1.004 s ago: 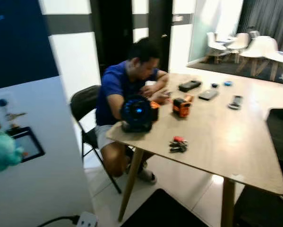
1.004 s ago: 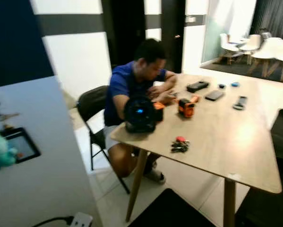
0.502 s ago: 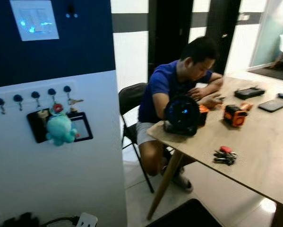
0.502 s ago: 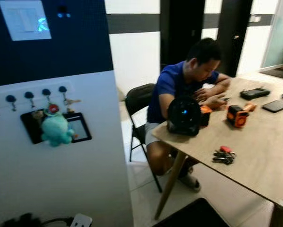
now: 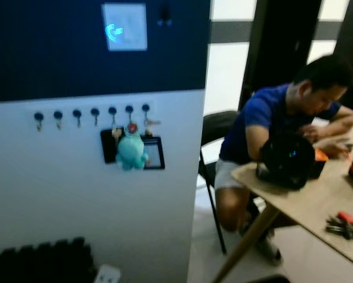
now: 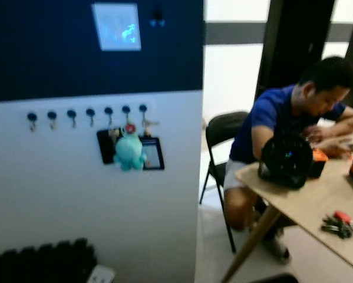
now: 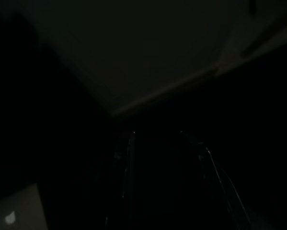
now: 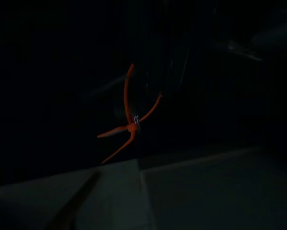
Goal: Hang keys on a hook
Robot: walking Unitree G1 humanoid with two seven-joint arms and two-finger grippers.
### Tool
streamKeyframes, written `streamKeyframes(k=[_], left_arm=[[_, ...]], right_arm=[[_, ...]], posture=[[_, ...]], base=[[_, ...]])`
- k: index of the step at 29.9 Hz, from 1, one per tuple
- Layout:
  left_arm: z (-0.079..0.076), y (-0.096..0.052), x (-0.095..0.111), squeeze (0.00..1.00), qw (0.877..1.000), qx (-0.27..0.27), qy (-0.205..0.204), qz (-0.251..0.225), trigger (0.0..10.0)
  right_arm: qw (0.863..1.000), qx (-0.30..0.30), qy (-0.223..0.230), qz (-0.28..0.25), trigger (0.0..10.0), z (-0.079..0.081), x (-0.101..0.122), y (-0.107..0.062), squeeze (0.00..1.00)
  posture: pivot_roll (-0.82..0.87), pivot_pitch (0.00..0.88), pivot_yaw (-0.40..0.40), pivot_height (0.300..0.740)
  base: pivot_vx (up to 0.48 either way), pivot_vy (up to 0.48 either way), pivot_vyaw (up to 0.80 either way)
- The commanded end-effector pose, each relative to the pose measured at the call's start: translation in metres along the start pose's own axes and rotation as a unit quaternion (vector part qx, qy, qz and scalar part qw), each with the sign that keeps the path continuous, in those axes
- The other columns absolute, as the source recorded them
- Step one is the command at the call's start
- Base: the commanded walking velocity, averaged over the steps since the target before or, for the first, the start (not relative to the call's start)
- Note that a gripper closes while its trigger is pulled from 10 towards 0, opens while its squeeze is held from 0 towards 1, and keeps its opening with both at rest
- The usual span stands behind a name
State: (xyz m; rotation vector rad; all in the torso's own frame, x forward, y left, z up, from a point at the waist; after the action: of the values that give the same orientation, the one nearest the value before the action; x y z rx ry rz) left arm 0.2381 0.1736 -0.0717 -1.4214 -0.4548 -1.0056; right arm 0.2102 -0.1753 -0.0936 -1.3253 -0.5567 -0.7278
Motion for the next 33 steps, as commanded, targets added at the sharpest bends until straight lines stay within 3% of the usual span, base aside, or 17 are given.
streamKeyframes(k=[1, 27, 33], left_arm=[[-0.0057, -0.0006, -0.0081, 0.00, 1.000, -0.015, 0.004, 0.024, 10.0], [-0.0026, 0.0022, -0.0040, 0.00, 1.000, -0.004, -0.001, 0.027, 10.0], [-0.0030, 0.0018, -0.0037, 0.00, 1.000, -0.009, 0.004, 0.024, 10.0]], right_arm=[[1.000, -0.010, 0.011, 0.005, 10.0, -0.0032, -0.0030, -0.0011, 0.00], [1.000, -0.013, 0.013, 0.002, 10.0, -0.0042, -0.0007, -0.0004, 0.00], [0.999, -0.026, 0.044, -0.001, 10.0, -0.0086, -0.0014, -0.0013, 0.00]], posture=[[0.06, 0.013, 0.016, 0.740], [0.06, 0.021, 0.017, 0.740], [0.06, 0.023, 0.020, 0.740]], base=[[0.000, 0.000, 0.80], [0.000, 0.000, 0.80], [0.000, 0.000, 0.00]])
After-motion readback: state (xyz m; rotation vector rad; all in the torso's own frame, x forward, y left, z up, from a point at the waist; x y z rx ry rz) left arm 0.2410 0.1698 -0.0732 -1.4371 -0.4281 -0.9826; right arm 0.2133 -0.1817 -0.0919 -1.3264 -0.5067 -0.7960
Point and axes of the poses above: a point about 5 cm out from each wrist's last joint towards the gripper, its own y axis pointing out of the wrist towards the gripper, its own x axis along the axis of the wrist's last joint, z = x × y, the point moved 3 cm from there along y, pointing out of the wrist towards the gripper, and after that the axes turned 5 degrees about y, right-handed, at the moved point
